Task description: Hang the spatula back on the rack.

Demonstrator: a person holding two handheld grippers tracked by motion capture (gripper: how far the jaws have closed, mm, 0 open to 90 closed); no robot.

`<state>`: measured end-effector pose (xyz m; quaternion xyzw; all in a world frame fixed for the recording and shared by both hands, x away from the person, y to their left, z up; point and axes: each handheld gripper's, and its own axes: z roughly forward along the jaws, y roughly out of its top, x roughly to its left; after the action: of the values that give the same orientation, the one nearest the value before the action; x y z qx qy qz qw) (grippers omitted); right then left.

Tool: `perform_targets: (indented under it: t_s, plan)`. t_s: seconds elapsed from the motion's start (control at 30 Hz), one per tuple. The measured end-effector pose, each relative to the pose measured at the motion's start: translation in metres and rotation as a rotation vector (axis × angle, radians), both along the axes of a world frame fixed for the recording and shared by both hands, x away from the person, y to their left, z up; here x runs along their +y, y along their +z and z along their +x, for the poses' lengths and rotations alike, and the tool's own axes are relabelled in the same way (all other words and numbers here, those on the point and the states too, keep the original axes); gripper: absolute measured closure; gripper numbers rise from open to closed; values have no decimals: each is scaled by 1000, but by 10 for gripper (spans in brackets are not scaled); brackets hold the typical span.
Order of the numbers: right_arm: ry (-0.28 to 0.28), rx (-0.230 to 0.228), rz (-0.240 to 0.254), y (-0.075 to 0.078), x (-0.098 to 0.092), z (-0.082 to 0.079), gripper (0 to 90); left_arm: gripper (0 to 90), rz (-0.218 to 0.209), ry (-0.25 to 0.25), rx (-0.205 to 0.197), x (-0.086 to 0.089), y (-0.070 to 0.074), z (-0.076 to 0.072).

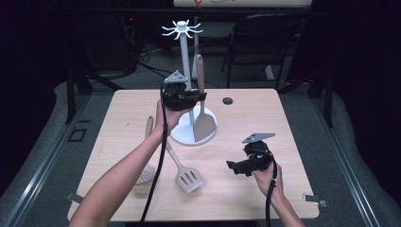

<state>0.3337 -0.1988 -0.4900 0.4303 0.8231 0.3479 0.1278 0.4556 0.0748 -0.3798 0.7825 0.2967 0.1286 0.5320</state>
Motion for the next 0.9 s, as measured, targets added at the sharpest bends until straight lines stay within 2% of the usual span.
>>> perform_targets:
  t_s: [0.27, 0.77, 0.9]
  plan:
    - [5, 3, -4, 0, 0, 0, 25, 775, 8, 6, -16, 4, 9, 6]
    - [13, 4, -1, -1, 1, 0, 25, 774, 18, 23, -17, 9, 27, 19]
    - [12, 9, -2, -1, 1, 1, 26, 774, 31, 22, -26, 8, 32, 21]
